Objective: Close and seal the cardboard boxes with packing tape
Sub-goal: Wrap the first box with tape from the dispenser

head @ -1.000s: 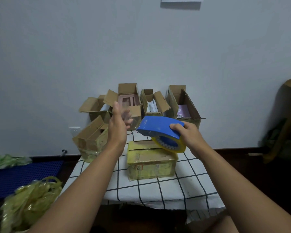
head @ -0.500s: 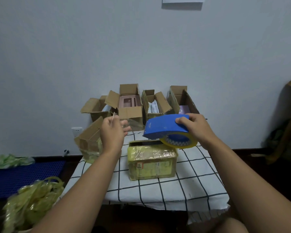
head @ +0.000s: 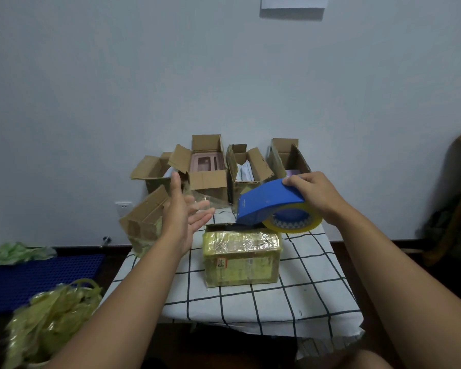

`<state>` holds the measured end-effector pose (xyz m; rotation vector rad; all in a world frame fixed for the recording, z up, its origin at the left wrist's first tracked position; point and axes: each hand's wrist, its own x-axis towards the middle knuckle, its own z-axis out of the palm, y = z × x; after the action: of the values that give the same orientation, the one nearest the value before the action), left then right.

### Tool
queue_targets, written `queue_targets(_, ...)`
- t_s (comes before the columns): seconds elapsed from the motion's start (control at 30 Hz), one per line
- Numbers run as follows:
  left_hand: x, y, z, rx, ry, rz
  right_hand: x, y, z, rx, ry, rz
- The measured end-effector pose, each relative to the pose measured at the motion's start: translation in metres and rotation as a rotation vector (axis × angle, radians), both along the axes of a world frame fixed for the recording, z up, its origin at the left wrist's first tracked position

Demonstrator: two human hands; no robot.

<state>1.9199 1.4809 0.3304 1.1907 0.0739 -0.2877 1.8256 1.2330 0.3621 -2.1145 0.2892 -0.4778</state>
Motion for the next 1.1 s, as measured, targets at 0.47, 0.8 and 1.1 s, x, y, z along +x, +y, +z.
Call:
queue_targets(0.47,0.012,0.004,-0.024,0.155,-0.021,0.077,0.008,-0.003,0.009,-0.071,0.032,0.047)
queue_targets(0.8,0.021,-0.004,-0.034,0.062,0.102,0.190,-0.005,-0.022,0.019,-0.009,-0.040,0.010)
queue_targets(1.1,0.016,-0.015,-0.036,0.123,0.015,0.174,0.000,-0.027,0.020,-0.185,0.091,0.029)
